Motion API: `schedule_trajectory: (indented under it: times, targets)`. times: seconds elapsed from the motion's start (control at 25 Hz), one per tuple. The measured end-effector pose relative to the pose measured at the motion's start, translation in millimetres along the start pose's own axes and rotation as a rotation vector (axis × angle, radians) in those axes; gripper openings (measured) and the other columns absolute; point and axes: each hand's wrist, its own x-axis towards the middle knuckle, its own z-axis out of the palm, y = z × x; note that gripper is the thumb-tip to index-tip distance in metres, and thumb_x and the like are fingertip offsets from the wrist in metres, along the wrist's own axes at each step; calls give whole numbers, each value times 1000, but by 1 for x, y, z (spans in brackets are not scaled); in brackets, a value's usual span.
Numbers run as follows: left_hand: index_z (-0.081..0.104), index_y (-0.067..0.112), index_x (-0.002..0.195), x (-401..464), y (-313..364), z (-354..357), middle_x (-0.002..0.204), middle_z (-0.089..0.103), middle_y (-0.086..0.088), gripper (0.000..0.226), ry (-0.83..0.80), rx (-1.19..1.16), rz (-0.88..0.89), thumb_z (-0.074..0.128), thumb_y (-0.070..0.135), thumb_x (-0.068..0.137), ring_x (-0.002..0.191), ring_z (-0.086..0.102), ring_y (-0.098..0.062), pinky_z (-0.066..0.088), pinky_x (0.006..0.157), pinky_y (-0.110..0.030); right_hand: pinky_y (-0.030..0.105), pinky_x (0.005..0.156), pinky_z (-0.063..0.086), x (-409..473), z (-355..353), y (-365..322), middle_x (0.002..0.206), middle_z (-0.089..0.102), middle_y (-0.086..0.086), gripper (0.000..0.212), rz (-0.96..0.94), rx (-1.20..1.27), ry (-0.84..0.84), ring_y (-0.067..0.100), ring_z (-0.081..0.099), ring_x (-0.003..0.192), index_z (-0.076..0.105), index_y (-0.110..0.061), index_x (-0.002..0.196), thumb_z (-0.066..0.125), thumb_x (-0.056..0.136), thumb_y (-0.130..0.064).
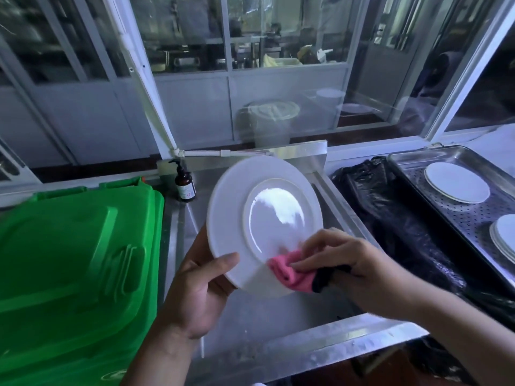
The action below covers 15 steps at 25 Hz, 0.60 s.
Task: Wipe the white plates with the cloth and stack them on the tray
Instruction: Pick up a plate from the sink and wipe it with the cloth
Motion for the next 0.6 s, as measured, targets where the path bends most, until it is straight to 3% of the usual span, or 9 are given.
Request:
schedule_trajectory:
  times: [0.08, 0.2, 0.28, 0.36, 0.48, 0.6]
  targets:
    - [75, 29, 119, 0, -3, -1, 119, 74, -6, 61, 40, -37, -30, 79, 2, 64, 105, 72, -23, 62, 75, -36, 26, 77, 55, -9, -29, 2, 100, 67, -8, 44, 173, 96, -67, 14, 68, 92, 82, -26, 99, 70, 82, 12]
    - [78, 31, 112, 0, -9, 0, 115, 75, -5, 51, 84, -53, -89, 57, 3, 73, 100, 73, -21, 63, 73, -34, 23, 67, 56, -4, -67, -3, 98, 69, 0, 29, 232, -2, 126, 15, 69, 85, 81, -31, 95, 69, 84, -6]
    - [79, 29, 109, 2, -12, 6, 113, 76, -8, 51, 70, -74, -113, 69, 3, 66, 97, 74, -23, 63, 71, -36, 34, 84, 58, 11, -76, -8, 113, 72, 6, 42, 108, -196, 318, 16, 69, 101, 77, -29, 109, 67, 88, 5]
    - [79, 23, 113, 5, -15, 11, 115, 75, -12, 69, 40, -127, -139, 91, 9, 46, 99, 74, -27, 63, 75, -41, 31, 106, 48, 29, -70, -18, 134, 64, 2, 52, -34, -307, 316, 12, 60, 123, 70, -28, 122, 62, 89, 11]
    - [80, 13, 111, 7, -10, 16, 116, 75, -14, 80, 63, -238, -142, 101, 20, 33, 102, 74, -27, 62, 84, -44, 12, 111, 32, 45, -54, -20, 142, 57, -1, 58, -44, -321, 146, -1, 47, 129, 70, -22, 125, 55, 84, 15]
    - [80, 14, 106, 10, -1, 25, 109, 77, -10, 64, 100, -251, -90, 94, 16, 43, 95, 76, -23, 64, 68, -36, 19, 106, 44, 41, -52, -10, 131, 62, -7, 59, 181, -80, 277, -8, 57, 115, 70, -22, 121, 50, 84, 19]
